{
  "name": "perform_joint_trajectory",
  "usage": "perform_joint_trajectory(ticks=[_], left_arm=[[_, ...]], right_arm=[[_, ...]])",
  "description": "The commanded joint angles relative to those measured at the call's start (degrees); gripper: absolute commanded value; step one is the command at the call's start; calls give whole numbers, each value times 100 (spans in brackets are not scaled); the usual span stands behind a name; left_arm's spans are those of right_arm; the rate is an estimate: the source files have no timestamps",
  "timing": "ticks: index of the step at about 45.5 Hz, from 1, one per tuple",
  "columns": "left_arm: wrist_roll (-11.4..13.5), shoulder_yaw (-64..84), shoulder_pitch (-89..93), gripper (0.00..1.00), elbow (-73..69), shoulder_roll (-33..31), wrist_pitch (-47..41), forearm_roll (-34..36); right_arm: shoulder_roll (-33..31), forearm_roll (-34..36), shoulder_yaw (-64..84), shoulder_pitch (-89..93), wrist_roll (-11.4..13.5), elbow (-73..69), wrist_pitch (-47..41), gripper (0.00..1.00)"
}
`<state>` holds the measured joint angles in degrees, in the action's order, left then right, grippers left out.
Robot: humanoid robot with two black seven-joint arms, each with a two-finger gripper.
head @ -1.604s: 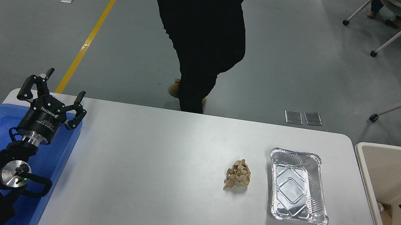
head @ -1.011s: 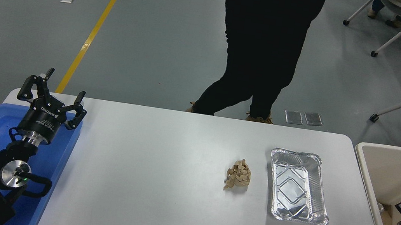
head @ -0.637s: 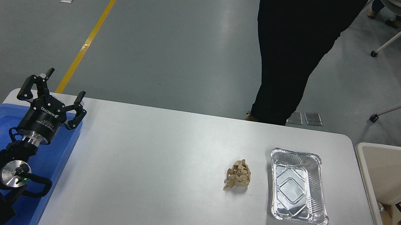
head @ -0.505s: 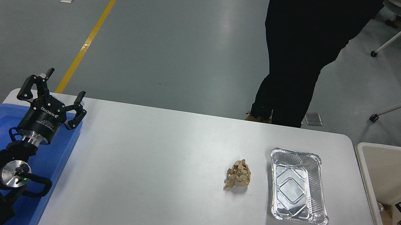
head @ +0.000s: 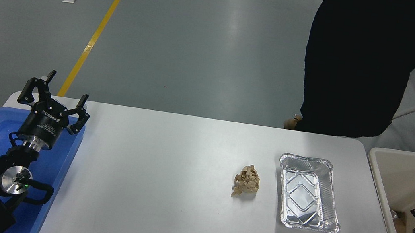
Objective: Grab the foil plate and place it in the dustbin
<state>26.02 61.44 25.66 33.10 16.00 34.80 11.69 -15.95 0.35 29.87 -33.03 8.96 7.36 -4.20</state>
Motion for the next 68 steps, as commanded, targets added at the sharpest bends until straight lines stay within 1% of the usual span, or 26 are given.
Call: perform_joint_trajectory(ticks=[1, 8, 12, 13, 16, 17, 18, 22, 34, 38, 39, 49, 58, 68], left_arm=[[0, 0, 0, 98, 3, 8, 1, 0], [0, 0, 0, 98, 3, -1, 1, 0], [0, 0, 0, 98, 3, -1, 1, 0], [0, 0, 0, 98, 3, -1, 9, 0], [0, 0, 0, 98, 3, -1, 10, 0], [-9, 0, 0, 98, 3, -1, 10, 0], [0, 0, 0, 98, 3, -1, 10, 0], [-9, 0, 0, 98, 3, -1, 1, 0], [-9, 0, 0, 98, 3, -1, 9, 0], [-9, 0, 0, 98, 3, -1, 9, 0], [-9, 0, 0, 98, 3, -1, 10, 0], [-9, 0, 0, 98, 3, -1, 10, 0], [-17, 0, 0, 98, 3, -1, 10, 0], [-18, 0, 0, 98, 3, -1, 10, 0]], right_arm=[[-4, 0, 27, -10, 0, -7, -1, 0], [-13, 0, 27, -45, 18, -33, -1, 0], [-31, 0, 54, -151, 18, -182, -1, 28], [-66, 0, 62, -186, 18, -243, 7, 38], [-302, 0, 80, -309, 18, -524, 25, 76], [-408, 0, 80, -361, 18, -638, 34, 85], [-513, 0, 80, -405, 18, -779, 34, 89], [-891, -8, 89, -607, 18, -1507, 42, 97], [-2482, -105, 80, -1468, 9, -4241, 51, 98], [-2895, -105, 80, -1820, 18, -5015, 25, 100], [-3131, -105, 80, -2021, 52, -5425, 8, 100], [-4038, -105, 89, -2743, 70, -6870, -89, 100], [-4469, -105, 422, -3560, 70, -7670, -116, 100], [-4504, -105, 1143, -4808, 70, -8040, -221, 100]])
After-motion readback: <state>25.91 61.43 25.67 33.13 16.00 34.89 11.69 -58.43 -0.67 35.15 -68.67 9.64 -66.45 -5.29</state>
